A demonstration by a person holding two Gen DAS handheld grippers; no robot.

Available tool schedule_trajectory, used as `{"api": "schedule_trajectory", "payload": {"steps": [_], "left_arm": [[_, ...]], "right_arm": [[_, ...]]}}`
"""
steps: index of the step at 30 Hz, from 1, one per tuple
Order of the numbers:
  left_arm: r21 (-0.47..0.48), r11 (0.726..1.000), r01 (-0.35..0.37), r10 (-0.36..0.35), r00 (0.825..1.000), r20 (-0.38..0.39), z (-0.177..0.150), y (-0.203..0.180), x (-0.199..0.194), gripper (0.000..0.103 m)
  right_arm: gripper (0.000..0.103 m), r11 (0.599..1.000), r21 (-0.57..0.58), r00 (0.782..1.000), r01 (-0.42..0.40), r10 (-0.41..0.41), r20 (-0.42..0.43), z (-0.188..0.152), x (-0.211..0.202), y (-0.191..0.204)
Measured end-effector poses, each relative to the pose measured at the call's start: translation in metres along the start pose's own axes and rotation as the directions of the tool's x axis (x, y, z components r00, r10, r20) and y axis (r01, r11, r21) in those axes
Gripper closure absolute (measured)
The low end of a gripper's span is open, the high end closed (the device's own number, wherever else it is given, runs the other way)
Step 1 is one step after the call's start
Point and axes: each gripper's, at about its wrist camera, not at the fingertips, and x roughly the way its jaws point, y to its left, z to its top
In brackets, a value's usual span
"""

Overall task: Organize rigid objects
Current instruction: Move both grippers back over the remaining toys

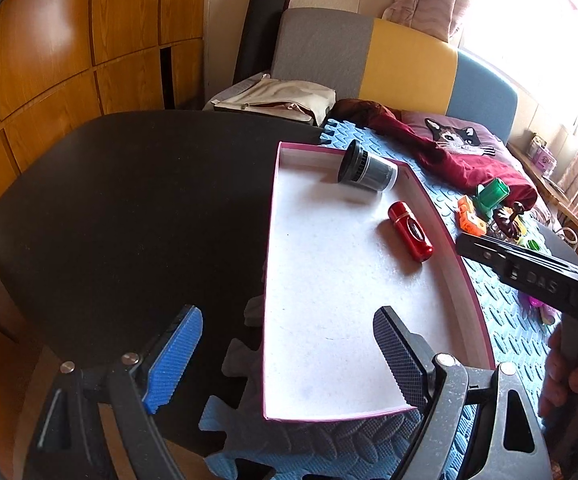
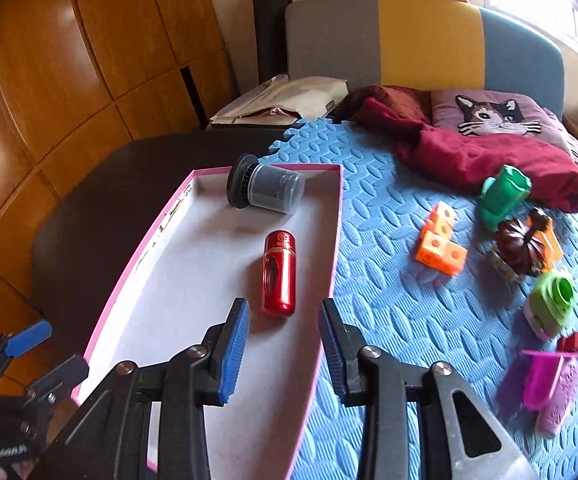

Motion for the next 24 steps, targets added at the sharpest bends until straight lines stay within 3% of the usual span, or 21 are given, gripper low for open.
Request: {"api": "schedule_trajectory", "payload": {"steps": [15, 19, 24], "left_arm": [[0.062, 0.998, -0.002, 0.002, 1.0, -0.006, -0.003, -0.021, -0.001, 0.015], [0.086, 0.996, -0.002, 0.002, 1.0, -0.006, -0.003, -0.028, -0.002, 0.015], [0.119, 0.993, 0.014, -0.014, 1.0, -0.001, 0.001, -0.041, -0.003, 0.015]], "right_arm": [[0.067, 0.992, 0.038, 0.989, 0.119, -0.122, 0.083, -0.015, -0.062, -0.063], [0.066, 0.978, 0.085, 0.973, 0.191, -0.2, 0.113, -0.018, -0.082, -0.1], [0.065, 0.924, 0.212, 0.932, 0.317, -0.345, 0.112, -0.03, -0.097, -0.165]]}}
